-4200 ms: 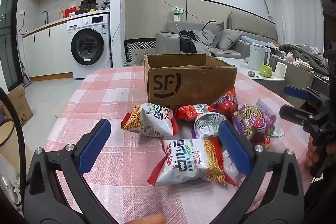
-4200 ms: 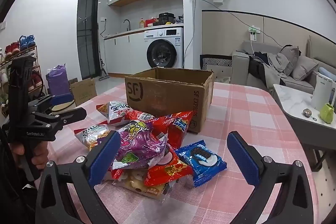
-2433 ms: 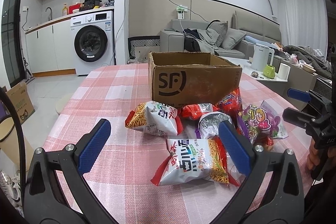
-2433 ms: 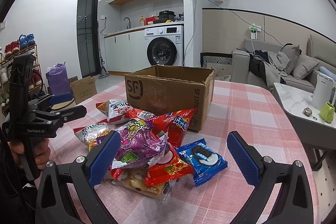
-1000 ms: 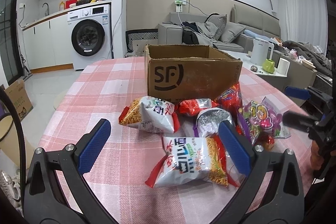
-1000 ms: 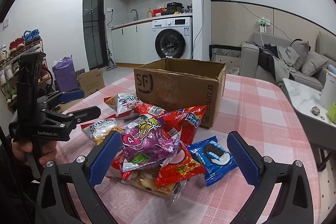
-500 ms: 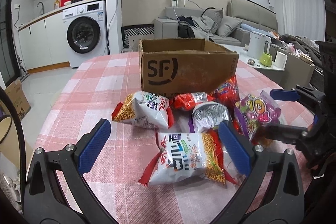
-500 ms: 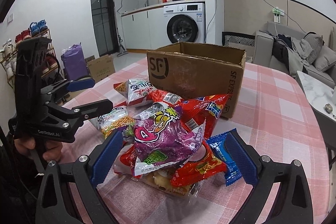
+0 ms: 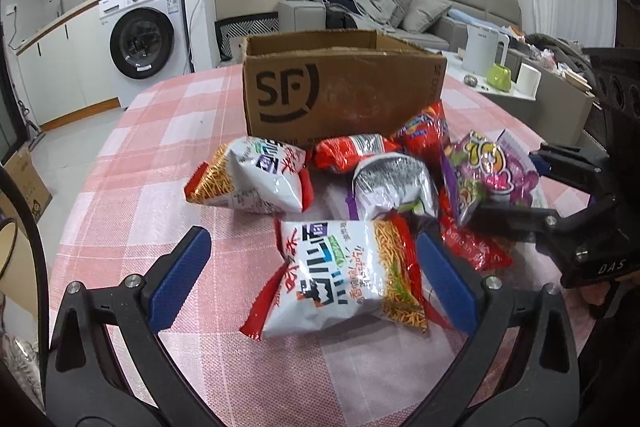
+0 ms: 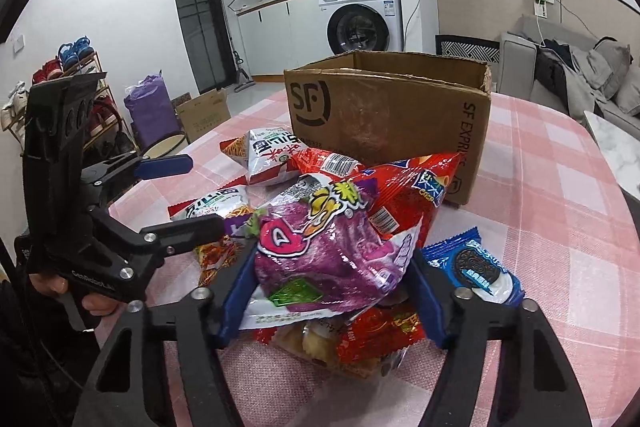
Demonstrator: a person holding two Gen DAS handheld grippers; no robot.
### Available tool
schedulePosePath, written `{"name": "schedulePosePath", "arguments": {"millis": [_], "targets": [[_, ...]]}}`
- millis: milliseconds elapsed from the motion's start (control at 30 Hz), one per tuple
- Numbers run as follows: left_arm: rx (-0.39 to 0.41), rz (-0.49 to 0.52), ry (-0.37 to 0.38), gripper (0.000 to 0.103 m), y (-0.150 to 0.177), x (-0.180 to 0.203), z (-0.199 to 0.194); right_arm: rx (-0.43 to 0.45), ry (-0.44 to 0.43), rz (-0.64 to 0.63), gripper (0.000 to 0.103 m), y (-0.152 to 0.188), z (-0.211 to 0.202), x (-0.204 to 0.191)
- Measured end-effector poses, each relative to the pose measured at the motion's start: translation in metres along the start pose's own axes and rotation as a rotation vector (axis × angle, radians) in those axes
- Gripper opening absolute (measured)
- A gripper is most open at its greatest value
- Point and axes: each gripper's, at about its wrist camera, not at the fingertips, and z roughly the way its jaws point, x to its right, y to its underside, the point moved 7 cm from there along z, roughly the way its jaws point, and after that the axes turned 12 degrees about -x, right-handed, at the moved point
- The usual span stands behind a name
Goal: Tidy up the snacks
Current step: 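Lower the right gripper onto the purple candy bag while the left gripper grasps the white noodle bag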
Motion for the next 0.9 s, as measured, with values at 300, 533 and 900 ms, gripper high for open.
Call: {"name": "schedulePosePath", "arguments": {"millis": [300, 533, 900], "targets": [[-0.075, 0.001, 0.068, 0.102, 0.004, 0.006, 0.016, 0.041, -0.005, 0.010, 0.067, 0.002, -0.012, -0.001], [-0.124, 0.020, 0.108, 0.075, 0.004, 0.016, 0.032, 0.060, -0.008, 0.024, 0.067, 0.005, -0.019, 0.001], [-0.089, -0.006, 0.152, 0.056, 0.001, 0.018, 0.027, 0.083, -0.005, 0.041, 0.067, 0.005, -0.024, 0.005]]}}
